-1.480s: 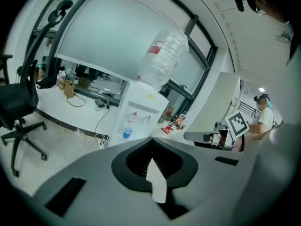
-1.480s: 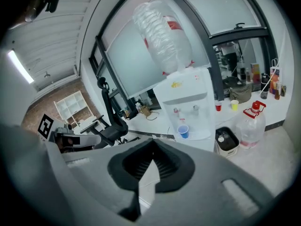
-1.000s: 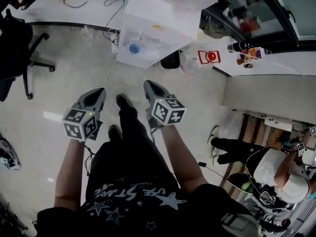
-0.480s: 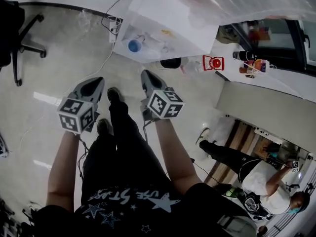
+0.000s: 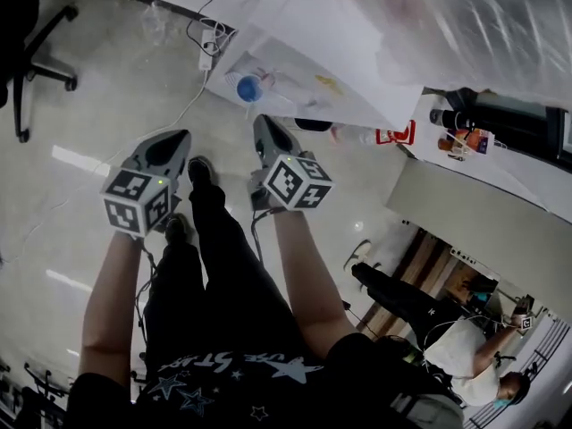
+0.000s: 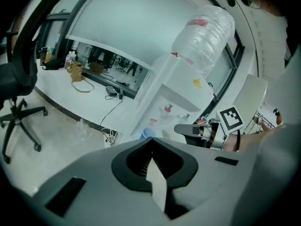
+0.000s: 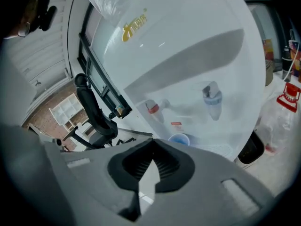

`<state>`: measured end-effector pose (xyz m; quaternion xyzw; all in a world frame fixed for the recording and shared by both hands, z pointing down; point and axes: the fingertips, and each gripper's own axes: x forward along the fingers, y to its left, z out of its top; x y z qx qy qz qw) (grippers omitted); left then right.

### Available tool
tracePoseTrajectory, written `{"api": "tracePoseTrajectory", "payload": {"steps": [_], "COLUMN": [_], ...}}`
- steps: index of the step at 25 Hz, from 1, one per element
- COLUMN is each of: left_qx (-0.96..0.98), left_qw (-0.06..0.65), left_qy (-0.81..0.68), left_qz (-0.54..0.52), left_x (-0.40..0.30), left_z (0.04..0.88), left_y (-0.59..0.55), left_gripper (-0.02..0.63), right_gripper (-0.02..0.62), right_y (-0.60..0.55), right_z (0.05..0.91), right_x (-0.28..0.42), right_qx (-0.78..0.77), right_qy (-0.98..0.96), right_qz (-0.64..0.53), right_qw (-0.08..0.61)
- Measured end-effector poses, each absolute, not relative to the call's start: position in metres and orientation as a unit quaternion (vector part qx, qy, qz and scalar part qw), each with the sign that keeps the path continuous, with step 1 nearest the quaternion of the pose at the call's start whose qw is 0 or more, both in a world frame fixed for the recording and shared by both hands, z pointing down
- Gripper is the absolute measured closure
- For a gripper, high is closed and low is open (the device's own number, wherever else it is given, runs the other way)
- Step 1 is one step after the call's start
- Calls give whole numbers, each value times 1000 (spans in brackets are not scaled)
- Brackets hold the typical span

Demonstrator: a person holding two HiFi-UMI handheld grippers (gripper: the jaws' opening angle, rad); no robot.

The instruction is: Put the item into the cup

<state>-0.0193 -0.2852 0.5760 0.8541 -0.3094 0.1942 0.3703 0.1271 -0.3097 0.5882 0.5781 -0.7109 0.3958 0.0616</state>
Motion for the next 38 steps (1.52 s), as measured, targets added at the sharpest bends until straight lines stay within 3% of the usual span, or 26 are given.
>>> {"api": "tracePoseTrajectory", "payload": {"steps": [23,38], "left_qx": [843,841], "left_qw": [386,387], "left_qy": [-315,-316], "left_qz": [202,208], "left_x": [-1,-4], "left_z": [635,634], "left_y": [-320,-312], "left_gripper": [600,600], "right_gripper": [595,594], "right_y": [-368,-373], "right_z": [668,676], "right_x": [137,141], "right_qx": [582,599], "right_qy": [-700,-690], "right_qz": [404,390], "right_qw": [92,117]}}
